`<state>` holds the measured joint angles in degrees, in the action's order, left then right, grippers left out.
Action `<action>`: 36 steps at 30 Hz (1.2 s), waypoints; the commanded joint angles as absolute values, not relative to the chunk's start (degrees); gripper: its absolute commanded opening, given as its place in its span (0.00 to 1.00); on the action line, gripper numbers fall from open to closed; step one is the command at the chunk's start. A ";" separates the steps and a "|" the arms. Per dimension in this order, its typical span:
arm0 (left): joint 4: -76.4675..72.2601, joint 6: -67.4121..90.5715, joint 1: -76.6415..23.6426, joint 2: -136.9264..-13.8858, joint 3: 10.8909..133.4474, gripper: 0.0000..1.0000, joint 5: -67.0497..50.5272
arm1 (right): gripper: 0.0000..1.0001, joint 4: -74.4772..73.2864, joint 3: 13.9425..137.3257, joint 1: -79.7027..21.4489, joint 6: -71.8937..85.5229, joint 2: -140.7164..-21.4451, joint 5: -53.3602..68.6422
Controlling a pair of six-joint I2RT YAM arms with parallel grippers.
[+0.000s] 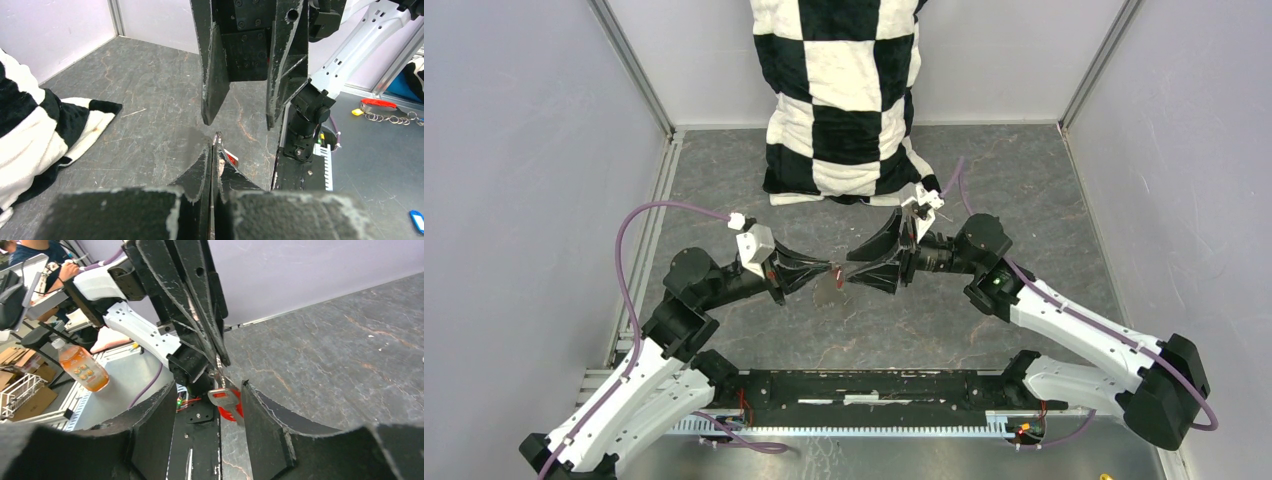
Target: Put the keys on the keyring
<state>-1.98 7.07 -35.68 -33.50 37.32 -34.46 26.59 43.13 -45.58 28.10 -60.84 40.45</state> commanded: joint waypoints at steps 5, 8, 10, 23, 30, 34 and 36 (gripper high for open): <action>-6.44 6.27 -35.33 -33.53 38.50 0.02 -36.41 | 0.56 33.49 43.34 -45.55 30.44 -61.78 43.24; -6.24 6.37 -35.33 -33.48 38.66 0.02 -36.54 | 0.56 34.08 43.49 -45.48 30.37 -62.28 43.13; -6.48 6.45 -35.33 -33.49 38.77 0.02 -36.60 | 0.55 34.94 43.68 -45.53 31.03 -63.04 43.72; -7.12 7.13 -35.33 -33.57 39.21 0.02 -35.94 | 0.21 35.52 43.07 -45.57 31.84 -63.94 45.09; -7.38 7.76 -35.33 -33.75 39.54 0.02 -35.72 | 0.06 34.52 42.23 -45.52 31.62 -63.37 45.02; -7.47 7.90 -35.33 -33.92 39.72 0.02 -35.66 | 0.05 33.59 42.27 -45.50 31.34 -63.61 44.66; -7.55 8.02 -35.33 -33.99 39.87 0.02 -35.68 | 0.04 33.49 42.28 -45.51 31.24 -63.73 44.65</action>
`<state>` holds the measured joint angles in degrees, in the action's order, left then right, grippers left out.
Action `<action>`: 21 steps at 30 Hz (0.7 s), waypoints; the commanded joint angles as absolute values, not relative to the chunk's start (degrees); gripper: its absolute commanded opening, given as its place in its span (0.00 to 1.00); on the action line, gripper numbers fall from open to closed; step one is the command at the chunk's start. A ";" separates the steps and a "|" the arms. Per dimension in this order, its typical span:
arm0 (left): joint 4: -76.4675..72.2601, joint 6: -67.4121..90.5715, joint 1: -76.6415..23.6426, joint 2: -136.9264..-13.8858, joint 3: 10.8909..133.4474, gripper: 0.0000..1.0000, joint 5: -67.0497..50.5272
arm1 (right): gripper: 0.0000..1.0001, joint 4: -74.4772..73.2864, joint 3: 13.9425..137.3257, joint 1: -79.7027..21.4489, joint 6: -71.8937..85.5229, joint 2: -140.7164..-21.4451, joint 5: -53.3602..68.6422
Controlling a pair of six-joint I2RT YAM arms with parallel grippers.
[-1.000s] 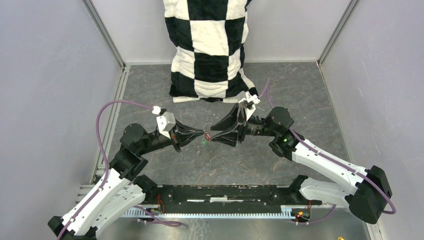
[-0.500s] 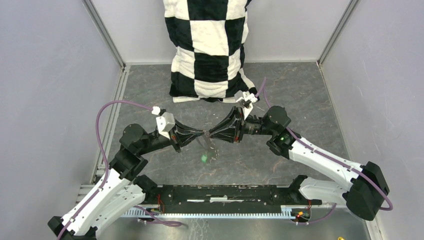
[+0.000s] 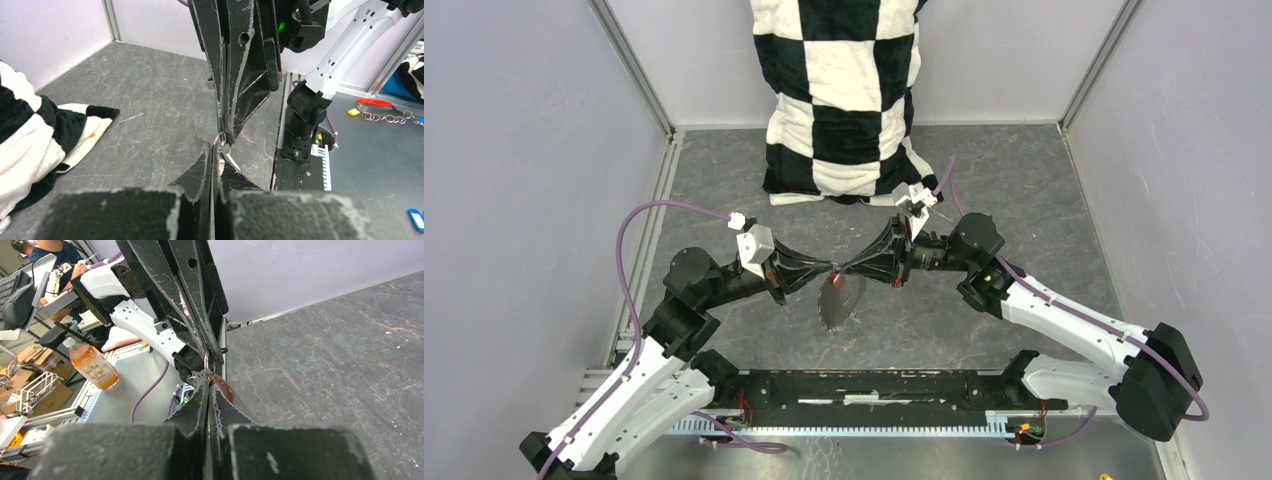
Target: Put the keys on the keyring
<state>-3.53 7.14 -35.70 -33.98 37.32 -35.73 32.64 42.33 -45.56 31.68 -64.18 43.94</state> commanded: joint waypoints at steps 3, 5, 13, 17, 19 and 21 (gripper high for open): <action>-7.71 8.10 -35.33 -34.08 39.94 0.02 -35.62 | 0.00 33.66 42.28 -45.55 31.13 -63.68 44.56; -7.90 8.19 -35.33 -34.10 39.85 0.02 -35.59 | 0.00 33.66 42.07 -45.49 31.16 -63.82 44.56; -9.03 9.35 -35.34 -34.52 39.79 0.02 -35.47 | 0.00 34.26 40.60 -45.57 31.95 -64.53 44.40; -9.23 9.58 -35.33 -34.78 39.91 0.02 -35.80 | 0.00 34.41 40.98 -45.60 31.99 -65.29 44.14; -9.31 9.77 -35.33 -34.88 40.06 0.02 -35.92 | 0.00 34.67 41.13 -45.61 32.13 -65.56 44.12; -9.40 9.90 -35.38 -34.97 40.06 0.02 -35.88 | 0.00 35.17 41.31 -45.70 32.41 -65.58 44.12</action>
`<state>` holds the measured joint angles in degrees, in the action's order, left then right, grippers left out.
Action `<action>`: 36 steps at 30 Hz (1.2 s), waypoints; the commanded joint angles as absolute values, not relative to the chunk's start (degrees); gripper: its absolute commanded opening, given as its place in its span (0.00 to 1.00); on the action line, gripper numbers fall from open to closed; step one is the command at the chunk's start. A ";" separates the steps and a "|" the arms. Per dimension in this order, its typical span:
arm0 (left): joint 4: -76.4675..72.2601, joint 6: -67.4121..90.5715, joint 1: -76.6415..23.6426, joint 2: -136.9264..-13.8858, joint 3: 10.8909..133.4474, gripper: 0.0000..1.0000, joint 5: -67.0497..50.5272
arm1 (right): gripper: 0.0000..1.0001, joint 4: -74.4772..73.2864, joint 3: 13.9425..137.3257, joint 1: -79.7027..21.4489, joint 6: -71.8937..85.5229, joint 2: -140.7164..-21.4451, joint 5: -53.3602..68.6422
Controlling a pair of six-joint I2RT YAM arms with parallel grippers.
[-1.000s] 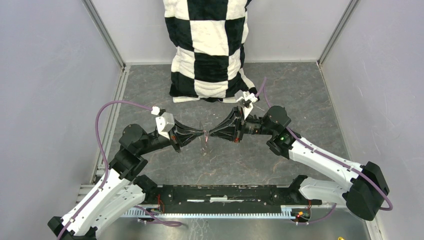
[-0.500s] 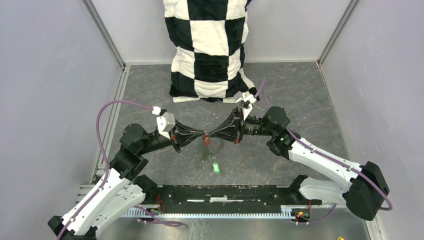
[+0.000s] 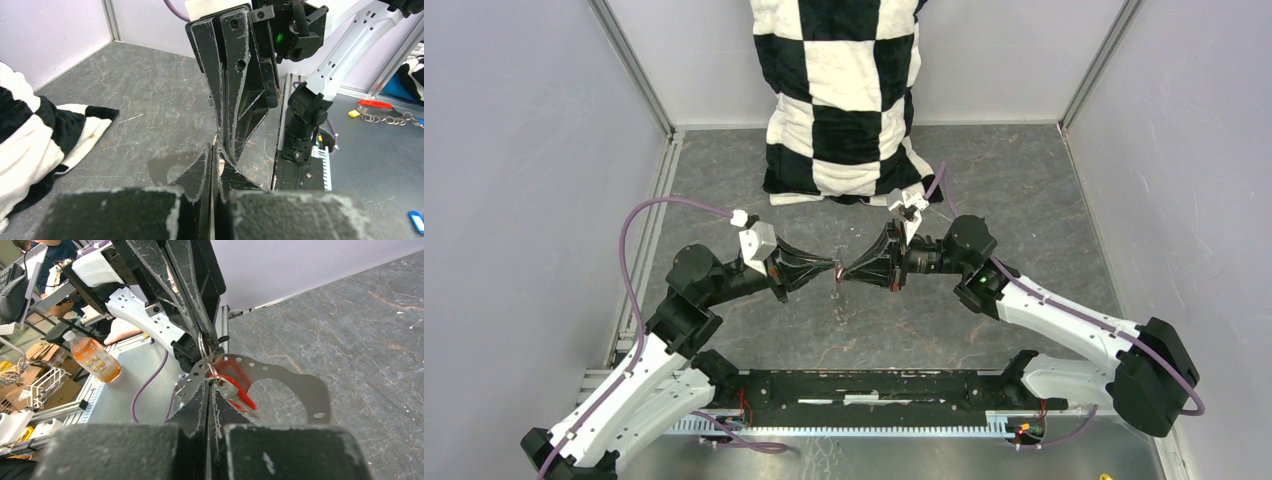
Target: Put the keys on the keyring
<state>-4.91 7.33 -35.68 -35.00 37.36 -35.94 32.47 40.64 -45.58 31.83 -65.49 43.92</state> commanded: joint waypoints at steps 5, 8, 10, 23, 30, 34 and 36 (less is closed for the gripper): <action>-9.73 10.16 -35.33 -35.07 39.98 0.02 -35.98 | 0.00 35.92 40.94 -45.77 32.86 -65.35 43.41; -10.25 10.47 -35.33 -35.20 39.87 0.02 -36.03 | 0.00 37.38 40.30 -46.06 33.31 -65.60 42.68; -10.44 10.60 -35.33 -35.24 39.94 0.02 -36.10 | 0.00 37.94 40.23 -46.57 33.55 -66.02 42.45; -10.47 10.45 -35.33 -35.03 40.47 0.02 -36.05 | 0.00 31.87 40.19 -49.35 30.07 -65.92 41.30; -9.91 9.74 -35.33 -34.56 39.98 0.02 -36.18 | 0.22 10.26 48.97 -48.38 16.84 -61.40 38.67; -9.24 9.27 -35.33 -34.20 39.62 0.02 -36.72 | 0.41 4.63 53.71 -47.34 12.55 -58.49 35.76; -9.23 9.18 -35.33 -34.34 39.61 0.02 -37.16 | 0.48 4.58 54.63 -47.30 11.89 -58.36 35.09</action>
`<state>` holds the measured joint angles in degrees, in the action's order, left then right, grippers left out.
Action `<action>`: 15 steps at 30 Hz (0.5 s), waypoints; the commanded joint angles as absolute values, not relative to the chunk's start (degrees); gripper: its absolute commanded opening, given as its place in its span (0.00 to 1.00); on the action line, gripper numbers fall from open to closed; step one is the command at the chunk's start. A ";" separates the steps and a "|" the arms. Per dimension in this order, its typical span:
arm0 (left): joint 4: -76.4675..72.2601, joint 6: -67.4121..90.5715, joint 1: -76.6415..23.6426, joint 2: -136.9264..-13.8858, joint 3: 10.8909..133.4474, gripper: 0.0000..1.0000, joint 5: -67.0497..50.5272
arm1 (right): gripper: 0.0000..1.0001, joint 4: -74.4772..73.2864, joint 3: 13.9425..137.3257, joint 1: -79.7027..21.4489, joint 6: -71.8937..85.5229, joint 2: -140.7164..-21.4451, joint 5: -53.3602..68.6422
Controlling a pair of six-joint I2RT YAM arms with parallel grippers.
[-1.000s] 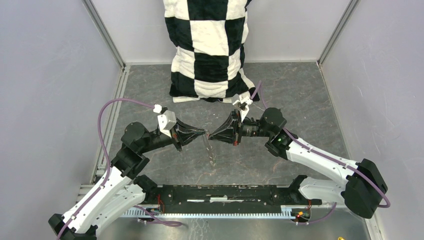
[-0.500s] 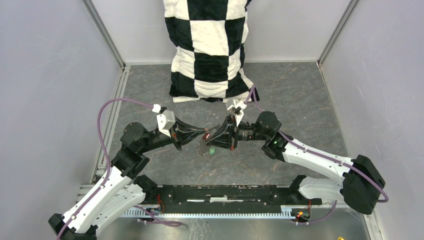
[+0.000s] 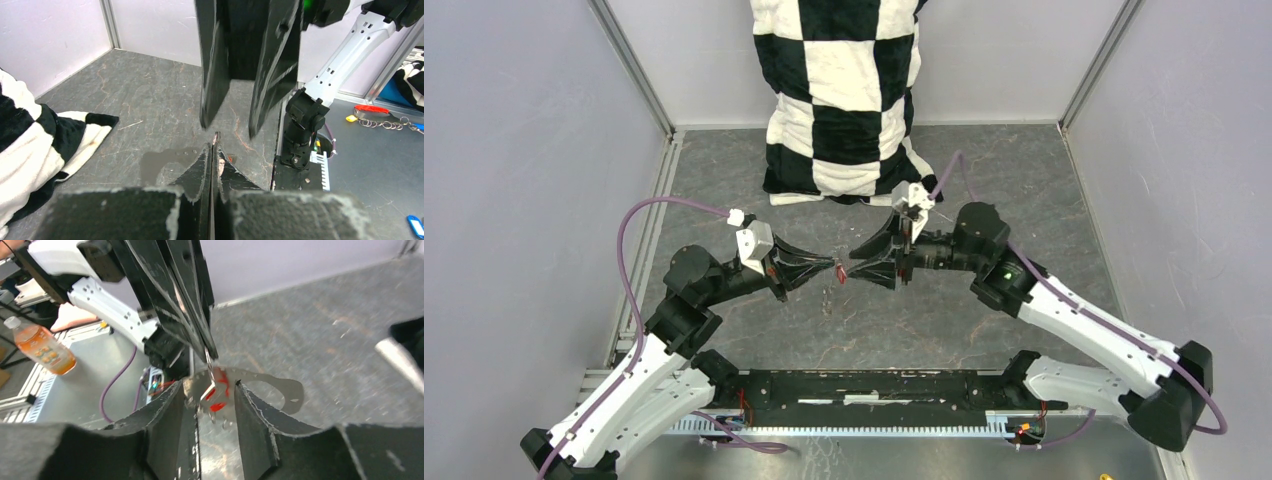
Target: Put the keys on the keyring
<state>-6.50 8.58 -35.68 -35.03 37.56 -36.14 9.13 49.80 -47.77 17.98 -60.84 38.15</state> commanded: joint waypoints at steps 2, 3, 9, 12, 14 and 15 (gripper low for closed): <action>-9.31 9.17 -35.38 -34.53 39.57 0.02 -37.41 | 0.57 5.25 54.92 -47.26 11.95 -59.17 35.14; -9.32 9.17 -35.34 -34.62 39.53 0.02 -37.38 | 0.59 5.67 55.09 -47.27 12.03 -59.76 35.52; -9.14 8.88 -35.33 -34.53 39.55 0.02 -37.86 | 0.59 8.46 55.12 -47.35 11.55 -62.33 36.85; -8.97 8.82 -35.35 -34.54 39.64 0.02 -38.43 | 0.60 8.53 55.91 -47.42 11.34 -63.06 37.15; -8.80 8.67 -35.33 -34.46 39.55 0.02 -38.82 | 0.60 9.10 55.81 -47.31 11.61 -63.08 37.26; -8.79 8.52 -35.33 -34.47 39.45 0.02 -38.91 | 0.59 9.35 55.74 -47.34 11.79 -63.20 37.35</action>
<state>-6.17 8.56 -35.68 -34.98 37.56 -37.06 7.51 53.95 -47.35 12.53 -63.33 37.01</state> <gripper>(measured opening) 0.024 0.600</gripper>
